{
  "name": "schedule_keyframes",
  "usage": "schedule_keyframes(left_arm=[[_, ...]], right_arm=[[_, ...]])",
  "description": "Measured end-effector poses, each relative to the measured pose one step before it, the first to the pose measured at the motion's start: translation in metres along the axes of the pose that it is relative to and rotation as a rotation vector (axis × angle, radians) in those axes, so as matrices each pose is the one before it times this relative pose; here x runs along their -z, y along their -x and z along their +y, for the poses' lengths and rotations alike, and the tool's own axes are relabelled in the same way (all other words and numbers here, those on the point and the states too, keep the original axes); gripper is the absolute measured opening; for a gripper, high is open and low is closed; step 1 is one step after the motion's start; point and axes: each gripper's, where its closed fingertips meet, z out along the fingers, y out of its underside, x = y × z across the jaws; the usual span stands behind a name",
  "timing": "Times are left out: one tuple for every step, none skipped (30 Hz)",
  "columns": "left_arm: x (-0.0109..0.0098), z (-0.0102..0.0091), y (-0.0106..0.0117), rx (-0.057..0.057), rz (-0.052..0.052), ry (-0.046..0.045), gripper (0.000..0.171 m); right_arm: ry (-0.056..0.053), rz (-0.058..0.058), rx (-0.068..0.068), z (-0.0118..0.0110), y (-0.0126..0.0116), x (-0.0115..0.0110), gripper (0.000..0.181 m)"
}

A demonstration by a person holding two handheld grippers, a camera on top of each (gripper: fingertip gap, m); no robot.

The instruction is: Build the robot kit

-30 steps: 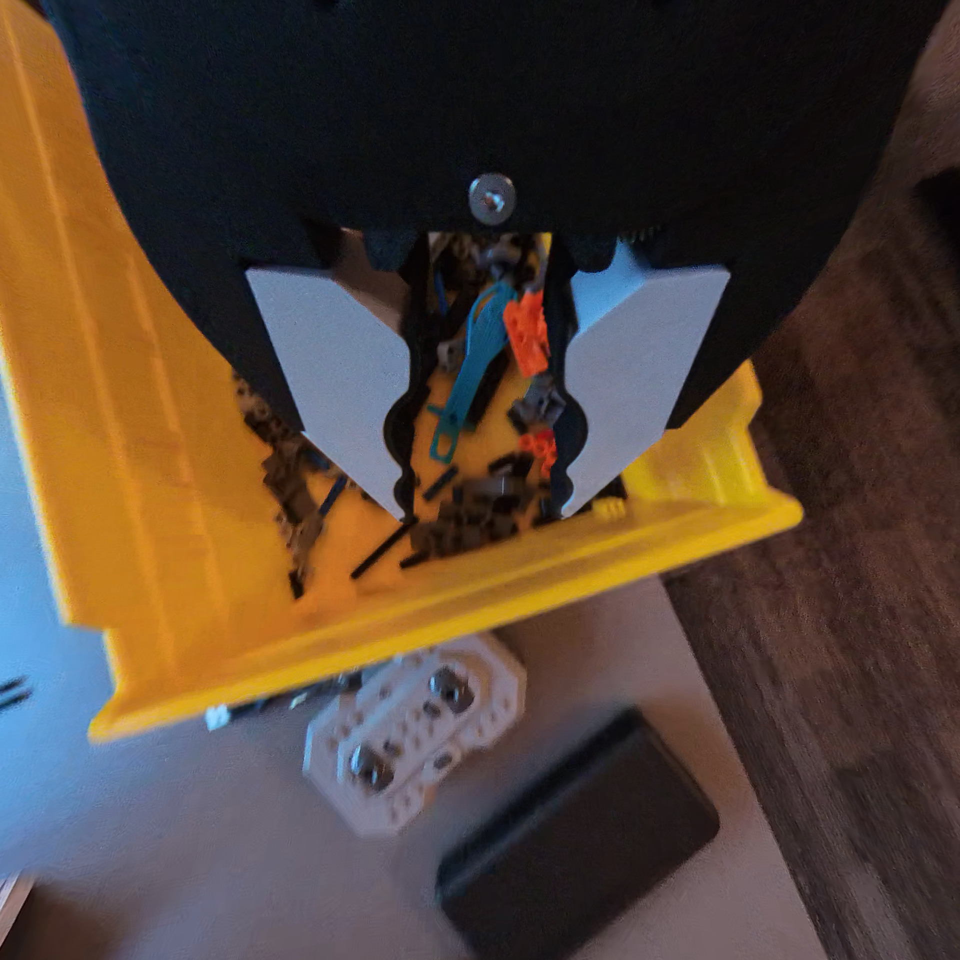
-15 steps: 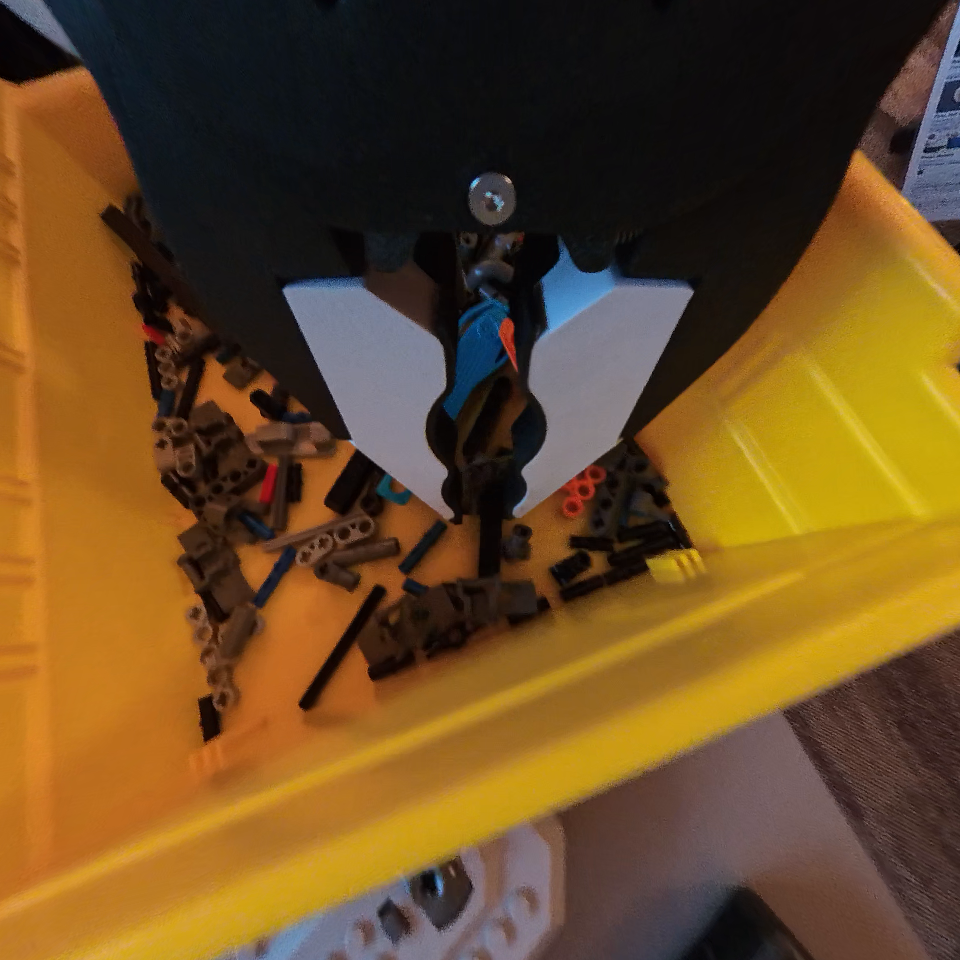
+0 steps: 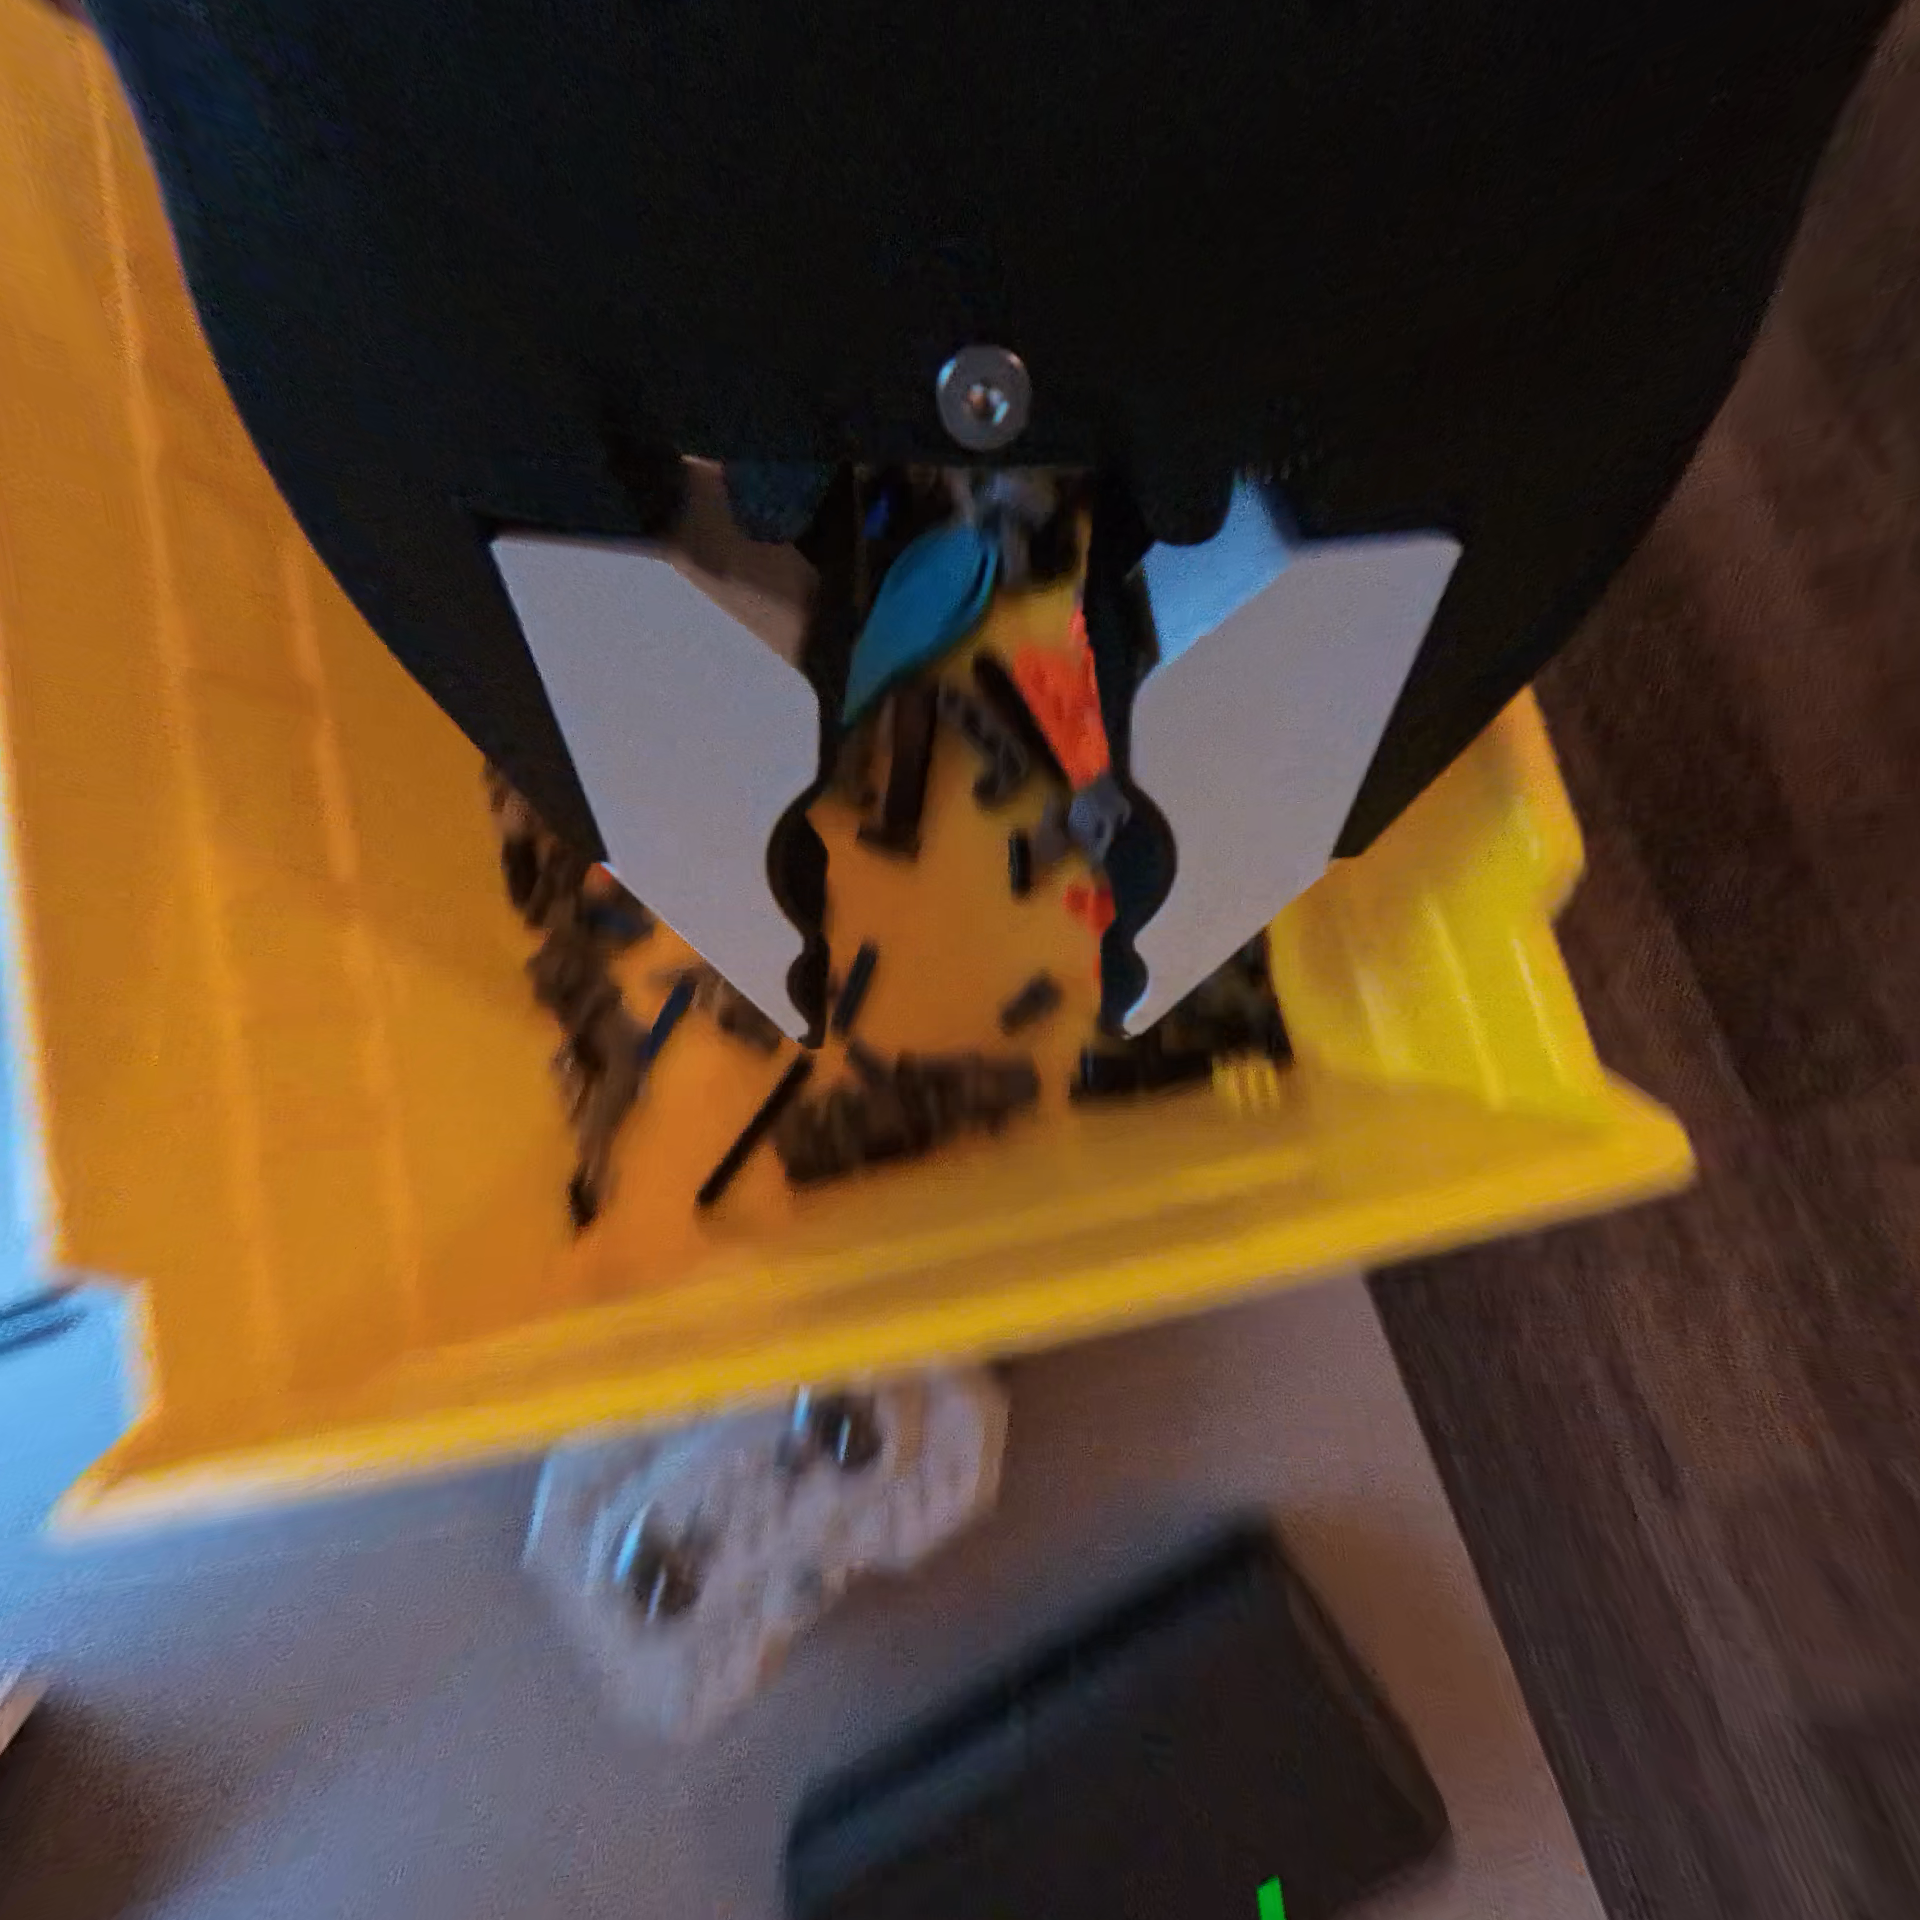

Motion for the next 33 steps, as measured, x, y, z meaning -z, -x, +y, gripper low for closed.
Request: schedule_keyframes(left_arm=[[-0.00252,-0.01442,-0.00517,-0.0011,0.0292,-0.07241,0.047],[-0.0047,-0.00686,-0.00792,-0.0169,0.0401,-0.03311,0.043],[-0.00553,-0.0017,-0.00506,-0.0276,0.0174,-0.00541,0.042],[-0.00536,0.00033,0.00161,-0.0284,-0.0244,0.0034,0.038],[-0.00516,0.0009,0.00465,-0.0215,-0.0412,0.00249,0.03],[-0.00567,0.00234,0.00183,-0.0165,-0.0225,0.00726,0.029],[-0.00572,0.00471,0.00063,-0.0127,-0.0123,0.02229,0.032],[-0.00535,0.00733,0.00327,-0.0066,-0.0244,0.04234,0.039],[-0.00389,0.00686,0.00453,-0.005,-0.0315,0.04305,0.044],[-0.00158,0.00559,0.00154,-0.0139,-0.0152,0.03228,0.036],[-0.00046,0.00516,-0.00319,-0.0183,0.0112,0.0263,0.026],[0.00139,0.00439,-0.00566,-0.0196,0.0249,0.01728,0.014],[0.00165,0.00436,-0.00409,-0.0085,0.0172,0.0195,0.014],[0.00173,0.00442,-0.00374,-0.002,0.0196,0.02365,0.014],[0.0013,0.00403,-0.00234,0.0001,0.0139,0.02204,0.013],[0.00091,0.00273,-0.00109,0.0003,0.0077,0.0116,0.013],[0.00089,0.0029,-0.00077,0.0016,0.0077,0.01221,0.013],[0.00115,0.0037,-0.00103,0.0041,0.0105,0.01555,0.012],[0.00167,0.00413,0.00027,0.0076,0.0044,0.02018,0.011],[0.0027,0.00204,0.00143,0.0128,-0.0044,0.0093,0.012],[0.00393,-0.00234,0.00006,0.01,0.0003,-0.01289,0.013],[0.00518,-0.00742,-0.00273,0.0007,0.0107,-0.03905,0.013],[0.00558,-0.0118,-0.00551,-0.0105,0.0186,-0.06205,0.016],[0.00493,-0.01306,-0.00686,-0.0208,0.0203,-0.06877,0.02],[0.0036,-0.01159,-0.00486,-0.0216,0.0082,-0.06032,0.021],[0.0026,-0.00838,-0.00051,-0.0135,-0.0117,-0.04333,0.022],[0.00241,-0.00529,0.00468,-0.0018,-0.0337,-0.02783,0.021],[0.00216,-0.00237,0.00818,0.0096,-0.0453,-0.01593,0.021],[0.00178,0.00043,0.00841,0.0165,-0.038,-0.00417,0.02],[0.00033,0.00287,0.005,0.0184,-0.0119,0.00767,0.02],[-0.00105,0.00495,0.00078,0.0192,0.0144,0.01985,0.02],[-0.00235,0.00573,-0.00145,0.0189,0.0258,0.02705,0.02],[-0.00325,0.00515,-0.00183,0.0165,0.0248,0.02894,0.021]], right_arm=[[0.0002,-0.0008,0.0032,-0.00002,0.0004,-0.00001,0.019],[-0.0003,0.0006,0.0029,-0.00003,0.00017,0.00002,0.019],[-0.0014,0.0003,0.002,-0.00014,0.00023,0.00018,0.019],[-0.0005,0.0,0.0011,-0.00005,0.00008,0.00008,0.019],[0.0004,-0.0014,0.0002,0.00012,0.00021,0.00015,0.019],[0.0003,-0.0014,-0.0007,0.00011,0.0001,-0.00014,0.019],[0.0005,-0.0021,-0.0006,-0.00001,0.00021,-0.00014,0.019],[0.0005,-0.0019,0.0005,0.0001,0.0003,-0.00008,0.019],[0.0009,-0.0013,0.0016,0.0001,0.00028,-0.00006,0.019],[0.0009,-0.0012,0.0022,0.00007,0.00044,-0.00002,0.019],[0.0016,-0.002,0.0026,0.00012,0.00064,-0.00015,0.02],[0.0019,-0.0012,0.0034,0.00026,0.00067,-0.00008,0.02],[0.0018,-0.0009,0.0043,0.00018,0.00063,0.00002,0.019],[0.0019,-0.0011,0.0039,0.00025,0.00061,-0.00009,0.019],[0.0017,-0.0013,0.0031,0.00012,0.00051,-0.00015,0.019],[0.0017,-0.0016,0.002,0.00016,0.00041,-0.0002,0.02],[0.0013,-0.0024,0.0008,0.00002,0.0005,-0.00022,0.02],[0.0005,-0.0019,0.0004,0.00002,0.00036,-0.00015,0.02],[0.0007,-0.0005,0.0005,-0.00003,0.00013,-0.00008,0.02],[0.0005,-0.0001,0.0,0.00008,0.00001,-0.00014,0.02],[0.0,0.0,-0.0008,-0.00003,-0.0001,0.00007,0.02],[0.0,0.0006,-0.0021,0.0,-0.00039,-0.00003,0.02],[-0.001,0.0011,-0.0029,-0.00007,-0.00046,-0.00003,0.02],[-0.0027,0.0026,-0.0025,-0.00035,-0.00085,0.00009,0.019],[-0.0032,0.0031,-0.0031,-0.00044,-0.00094,0.00017,0.019],[-0.0038,0.0026,-0.0045,-0.00043,-0.00096,0.0002,0.019],[-0.004,0.0022,-0.0055,-0.00047,-0.00091,0.00031,0.019],[-0.0037,0.0015,-0.0056,-0.00043,-0.00072,0.00038,0.019],[-0.0028,0.0006,-0.0049,-0.00029,-0.00056,0.00032,0.019],[-0.0017,0.0007,-0.0035,-0.00022,-0.00042,0.0002,0.019],[-0.0003,0.0007,-0.0016,0.00005,-0.00025,0.0,0.019],[0.0008,0.0005,0.0008,0.00001,0.00006,-0.00002,0.019],[0.0016,0.0004,0.003,0.00012,0.0002,-0.00021,0.019]])
